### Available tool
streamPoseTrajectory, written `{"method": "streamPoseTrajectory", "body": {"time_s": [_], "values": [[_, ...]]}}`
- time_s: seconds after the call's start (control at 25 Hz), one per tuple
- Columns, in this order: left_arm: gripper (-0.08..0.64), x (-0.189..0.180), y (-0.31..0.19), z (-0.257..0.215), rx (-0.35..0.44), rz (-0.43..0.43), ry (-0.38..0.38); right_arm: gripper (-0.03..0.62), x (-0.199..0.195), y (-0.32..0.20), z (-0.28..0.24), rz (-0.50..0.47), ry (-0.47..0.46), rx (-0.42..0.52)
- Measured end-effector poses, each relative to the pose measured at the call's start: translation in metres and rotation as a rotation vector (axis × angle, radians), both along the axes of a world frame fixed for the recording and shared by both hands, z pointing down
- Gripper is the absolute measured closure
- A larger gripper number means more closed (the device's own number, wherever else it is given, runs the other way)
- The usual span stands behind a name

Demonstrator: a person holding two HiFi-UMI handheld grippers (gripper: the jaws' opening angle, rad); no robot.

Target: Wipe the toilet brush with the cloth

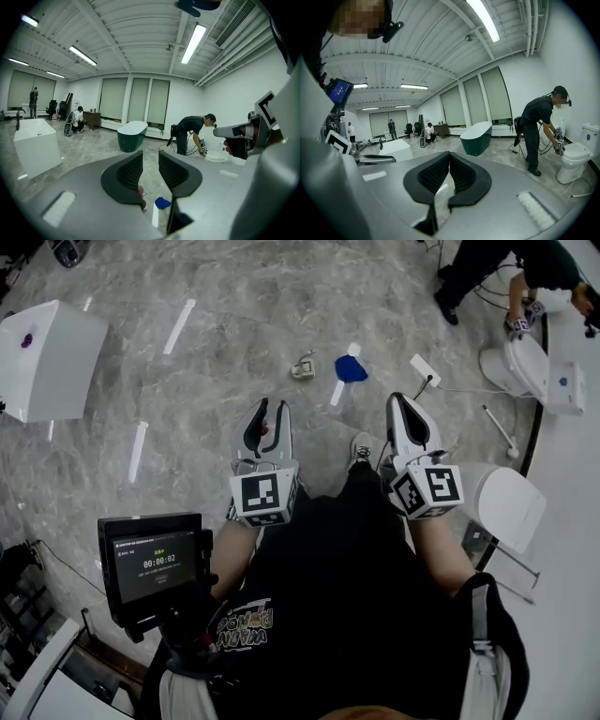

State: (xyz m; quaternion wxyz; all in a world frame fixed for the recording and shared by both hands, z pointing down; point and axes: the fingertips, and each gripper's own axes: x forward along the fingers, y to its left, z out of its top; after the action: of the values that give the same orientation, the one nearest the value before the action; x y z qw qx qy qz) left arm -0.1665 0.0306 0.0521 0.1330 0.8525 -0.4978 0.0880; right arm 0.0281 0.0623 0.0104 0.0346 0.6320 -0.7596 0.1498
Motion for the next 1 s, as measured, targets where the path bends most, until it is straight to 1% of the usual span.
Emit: {"method": "streamPoseTrajectory", "body": {"time_s": [0.08, 0.16, 0.2, 0.24, 0.32, 0.4, 0.44, 0.56, 0.68, 0.72, 0.76, 0.84, 0.92, 1.0], "values": [[0.451, -0.005, -0.002, -0.002, -0.004, -0.023, -0.001, 0.561, -0.004, -0.003, 0.001, -0.030, -0.006, -0.015], [0.451, -0.009, -0.004, -0.004, -0.001, -0.053, 0.001, 0.560, -0.011, -0.009, 0.006, -0.069, -0.009, -0.030], [0.451, -0.006, -0.006, -0.002, -0.002, -0.068, -0.001, 0.560, -0.010, -0.014, 0.012, -0.093, -0.013, -0.039], [0.451, 0.006, -0.008, 0.002, -0.006, -0.082, -0.007, 0.560, -0.003, -0.019, 0.019, -0.119, -0.020, -0.049], [0.451, 0.052, -0.015, 0.008, -0.013, -0.102, -0.038, 0.555, 0.031, -0.033, 0.039, -0.186, -0.033, -0.073], [0.451, 0.099, -0.020, 0.013, 0.008, -0.114, -0.083, 0.554, 0.064, -0.047, 0.058, -0.261, -0.028, -0.090], [0.451, 0.115, -0.021, 0.016, 0.023, -0.120, -0.107, 0.552, 0.073, -0.053, 0.065, -0.294, -0.022, -0.095], [0.448, 0.138, -0.022, 0.033, 0.061, -0.140, -0.179, 0.543, 0.083, -0.069, 0.089, -0.373, -0.006, -0.103], [0.438, 0.157, -0.025, 0.052, 0.102, -0.121, -0.289, 0.517, 0.094, -0.084, 0.115, -0.431, 0.023, -0.107], [0.430, 0.161, -0.026, 0.058, 0.111, -0.113, -0.321, 0.509, 0.099, -0.087, 0.126, -0.440, 0.028, -0.118], [0.425, 0.165, -0.028, 0.064, 0.117, -0.111, -0.338, 0.508, 0.104, -0.091, 0.139, -0.441, 0.028, -0.135], [0.405, 0.168, -0.033, 0.077, 0.113, -0.119, -0.333, 0.495, 0.116, -0.097, 0.166, -0.418, 0.024, -0.173], [0.401, 0.165, -0.040, 0.093, 0.096, -0.125, -0.316, 0.485, 0.125, -0.103, 0.194, -0.384, 0.020, -0.207], [0.399, 0.159, -0.044, 0.114, 0.056, -0.130, -0.306, 0.460, 0.128, -0.107, 0.222, -0.355, 0.017, -0.239]]}}
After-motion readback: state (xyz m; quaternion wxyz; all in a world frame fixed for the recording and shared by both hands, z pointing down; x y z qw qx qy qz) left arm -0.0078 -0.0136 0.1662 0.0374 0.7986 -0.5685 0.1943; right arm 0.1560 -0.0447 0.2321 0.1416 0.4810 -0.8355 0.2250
